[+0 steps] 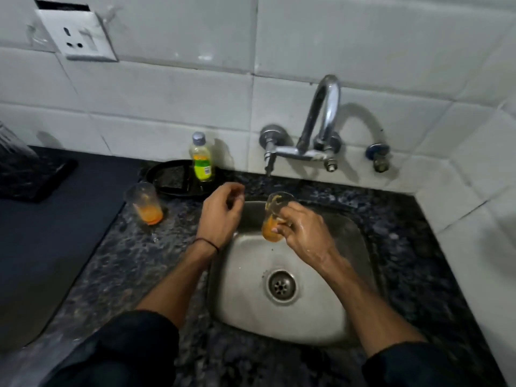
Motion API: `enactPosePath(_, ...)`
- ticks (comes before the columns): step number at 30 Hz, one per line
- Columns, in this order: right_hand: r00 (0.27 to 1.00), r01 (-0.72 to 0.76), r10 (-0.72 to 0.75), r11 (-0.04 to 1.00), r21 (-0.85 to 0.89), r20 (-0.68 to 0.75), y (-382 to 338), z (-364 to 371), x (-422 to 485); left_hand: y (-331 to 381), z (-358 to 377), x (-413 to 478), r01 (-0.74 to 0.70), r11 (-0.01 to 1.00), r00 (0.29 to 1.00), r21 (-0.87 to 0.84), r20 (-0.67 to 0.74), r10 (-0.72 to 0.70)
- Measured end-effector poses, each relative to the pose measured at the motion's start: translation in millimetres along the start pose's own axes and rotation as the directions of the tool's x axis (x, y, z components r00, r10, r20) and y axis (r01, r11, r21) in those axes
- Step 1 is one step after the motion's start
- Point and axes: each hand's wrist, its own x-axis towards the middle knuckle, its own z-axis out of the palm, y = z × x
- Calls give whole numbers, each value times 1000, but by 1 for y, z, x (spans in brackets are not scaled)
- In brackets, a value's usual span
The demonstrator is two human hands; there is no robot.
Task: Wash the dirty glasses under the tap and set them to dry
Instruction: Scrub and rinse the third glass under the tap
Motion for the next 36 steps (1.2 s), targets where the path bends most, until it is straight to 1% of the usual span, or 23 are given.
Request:
enactPosePath(3,1000,27,-27,997,-72,11,18,-23,-6,38,30,33,58,996,994,64,85,-63)
enactPosePath(7,999,39,-40,997,-70,-16,35,-36,-6,72,66,73,140,954,970,264,158,-186)
enactPosePath(10,999,27,-29,999,-47,-30,40,-40,-4,73,77,96,182,906,969,382,85,-231)
enactPosePath(12,999,20,-21,999,-32,-36,42,-41,-5,63,79,107,195,901,971,387,53,-233)
enactPosePath(14,999,8,-8,1000,-15,-37,43,-42,-4,50,78,113,234,927,964,292,58,-261)
enactPosePath(16,999,0,0,1000,-9,-36,44,-42,-4,39,76,114,321,943,940,88,93,-329)
enactPosePath(18,999,-8,7,1000,-9,-37,45,-42,-3,44,72,106,409,899,909,-159,157,-386)
enactPosePath(19,999,-10,10,1000,-5,-38,45,-42,-2,48,70,101,450,850,891,-273,201,-407)
enactPosePath(20,999,-9,9,1000,0,-38,44,-42,-2,50,67,93,495,797,867,-346,255,-428)
enactPosePath(21,999,-7,7,1000,2,-39,42,-41,-2,47,66,84,555,736,830,-389,316,-459)
enactPosePath(22,999,-3,3,1000,6,-45,41,-40,-1,44,67,72,634,654,772,-412,385,-506)
enactPosePath(23,999,-4,5,1000,11,-49,40,-39,0,38,69,58,731,537,682,-422,469,-561)
enactPosePath(24,999,-9,10,1000,16,-49,39,-37,1,32,73,44,827,379,561,-416,566,-604)
enactPosePath(25,999,-11,11,1000,8,-47,36,-36,2,26,79,30,894,205,435,-399,660,-613)
enactPosePath(26,999,-2,2,1000,-3,-44,34,-33,3,21,85,18,923,29,326,-383,741,-587)
enactPosePath(27,999,9,-10,1000,-15,-33,32,-31,3,20,90,9,921,-117,251,-372,796,-551)
enactPosePath(28,1000,22,-23,999,-24,-17,29,-29,2,21,94,4,906,-205,220,-371,824,-522)
enactPosePath(29,999,37,-37,998,-41,10,27,-28,1,24,96,2,894,-232,235,-383,842,-486)
enactPosePath(30,997,68,-65,995,-79,43,25,-27,0,25,97,4,892,-207,279,-402,850,-447)
enactPosePath(32,983,176,-154,948,-266,102,24,-23,-4,30,98,10,894,-121,366,-431,860,-355)
enactPosePath(34,966,258,-236,850,-458,106,20,-21,-8,29,100,16,893,-73,394,-443,851,-348)
enactPosePath(36,955,290,-282,805,-517,96,15,-19,-10,24,101,17,896,-32,390,-443,818,-424)
